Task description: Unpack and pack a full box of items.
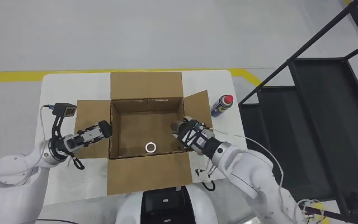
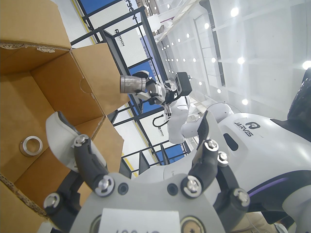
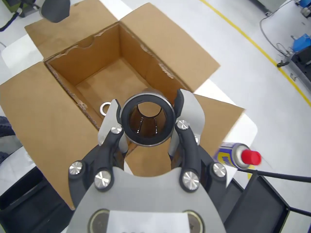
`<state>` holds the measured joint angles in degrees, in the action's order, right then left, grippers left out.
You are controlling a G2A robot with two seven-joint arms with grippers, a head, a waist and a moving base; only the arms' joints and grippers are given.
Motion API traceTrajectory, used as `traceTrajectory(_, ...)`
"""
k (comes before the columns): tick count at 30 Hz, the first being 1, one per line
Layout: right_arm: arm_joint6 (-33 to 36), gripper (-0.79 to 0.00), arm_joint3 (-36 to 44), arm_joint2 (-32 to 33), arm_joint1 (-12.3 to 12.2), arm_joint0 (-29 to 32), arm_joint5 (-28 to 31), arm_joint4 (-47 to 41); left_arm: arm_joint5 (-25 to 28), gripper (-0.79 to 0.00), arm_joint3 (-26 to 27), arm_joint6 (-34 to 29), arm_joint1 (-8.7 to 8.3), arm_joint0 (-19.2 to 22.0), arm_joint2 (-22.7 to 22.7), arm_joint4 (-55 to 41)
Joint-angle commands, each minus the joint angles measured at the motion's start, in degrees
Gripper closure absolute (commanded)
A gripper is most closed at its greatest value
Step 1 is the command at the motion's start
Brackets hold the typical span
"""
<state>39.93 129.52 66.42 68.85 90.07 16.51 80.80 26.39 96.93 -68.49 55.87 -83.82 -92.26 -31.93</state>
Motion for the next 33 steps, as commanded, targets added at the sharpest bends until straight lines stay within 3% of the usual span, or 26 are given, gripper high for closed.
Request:
traceTrajectory(1, 1.56, 0.0, -3.06, -4.9, 0.6, -3.67, -1.36, 0.86, 0.0, -0.785, 0.0, 0.0, 0.0, 0.0, 0.0, 0.0)
traceTrajectory(5, 4.24, 0.0, -10.97, -13.27, 2.43, -11.32, -5.16, 2.7, 0.0, -0.785, 0.0, 0.0, 0.0, 0.0, 0.0, 0.0)
traceTrajectory(14, 9.42, 0.0, -26.86, -23.46, 6.9, -25.99, -11.01, 0.47, 0.0, -0.785, 0.0, 0.0, 0.0, 0.0, 0.0, 0.0)
traceTrajectory(22, 9.34, 0.0, -35.79, -25.67, 9.25, -32.04, -9.6, -5.16, 0.0, -0.785, 0.0, 0.0, 0.0, 0.0, 0.0, 0.0)
traceTrajectory(30, 6.42, 0.0, -50.08, -31.02, 13.37, -39.79, -9.02, -10.46, 0.0, -0.785, 0.0, 0.0, 0.0, 0.0, 0.0, 0.0)
traceTrajectory(31, 6.13, -0.052, -51.06, -31.47, 13.77, -40.36, -9.04, -11.07, 0.0, -0.785, 0.0, 0.0, 0.0, 0.0, 0.0, 0.0)
traceTrajectory(32, 5.71, -0.203, -52.81, -32.07, 14.49, -41.46, -9.11, -12.18, 0.0, -0.785, 0.0, 0.0, 0.0, 0.0, 0.0, 0.0)
traceTrajectory(33, 5.51, -0.653, -53.87, -32.45, 14.96, -42.19, -9.25, -12.62, 0.0, -0.785, 0.0, 0.0, 0.0, 0.0, 0.0, 0.0)
